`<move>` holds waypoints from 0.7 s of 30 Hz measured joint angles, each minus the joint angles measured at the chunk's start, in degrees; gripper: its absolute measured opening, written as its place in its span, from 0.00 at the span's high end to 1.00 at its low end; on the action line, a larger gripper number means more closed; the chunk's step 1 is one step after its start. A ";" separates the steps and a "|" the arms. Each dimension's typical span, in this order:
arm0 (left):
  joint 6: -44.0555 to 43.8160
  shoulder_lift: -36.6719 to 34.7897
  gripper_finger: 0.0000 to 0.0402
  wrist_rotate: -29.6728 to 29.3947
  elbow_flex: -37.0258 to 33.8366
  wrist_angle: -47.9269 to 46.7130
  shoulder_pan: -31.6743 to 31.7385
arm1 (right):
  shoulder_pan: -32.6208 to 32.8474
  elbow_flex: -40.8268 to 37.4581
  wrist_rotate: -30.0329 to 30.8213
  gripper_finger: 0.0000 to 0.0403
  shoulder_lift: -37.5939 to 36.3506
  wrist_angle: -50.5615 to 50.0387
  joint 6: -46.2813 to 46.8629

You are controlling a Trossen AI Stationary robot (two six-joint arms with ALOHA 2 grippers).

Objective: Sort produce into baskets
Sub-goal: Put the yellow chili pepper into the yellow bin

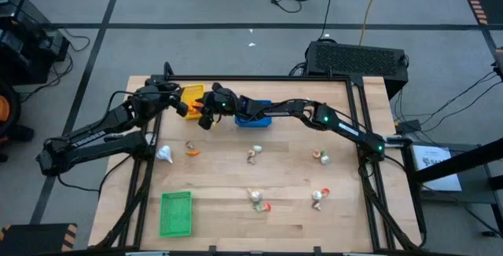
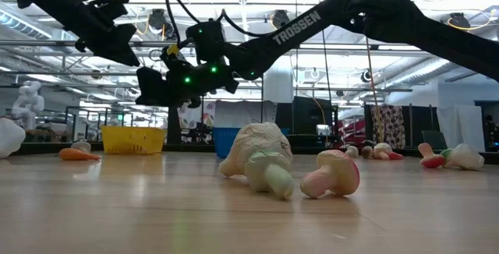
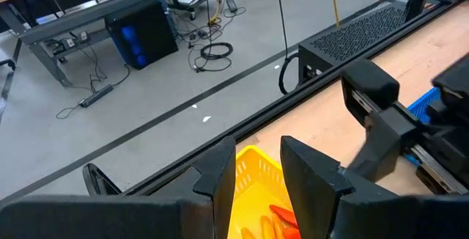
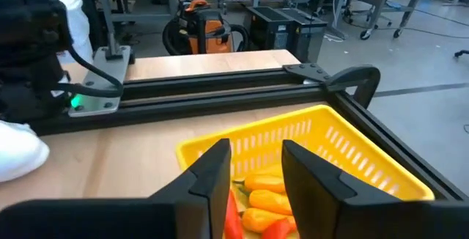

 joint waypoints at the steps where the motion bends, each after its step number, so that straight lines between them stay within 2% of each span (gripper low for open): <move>1: 0.00 0.00 0.71 0.00 0.00 0.00 0.02 | -0.02 0.00 0.05 0.70 0.00 -0.08 0.02; 9: 0.02 0.00 0.71 0.02 0.00 -0.37 0.02 | 1.42 0.00 -0.61 0.67 -0.37 -1.46 -1.60; 16: 0.04 0.00 0.71 0.01 0.00 -0.39 0.02 | 5.80 0.00 -4.89 0.67 -0.48 -7.70 -6.12; 21: 0.04 0.00 0.71 0.00 0.00 -0.30 0.02 | 9.49 0.01 -5.24 0.67 -0.48 -11.83 -8.79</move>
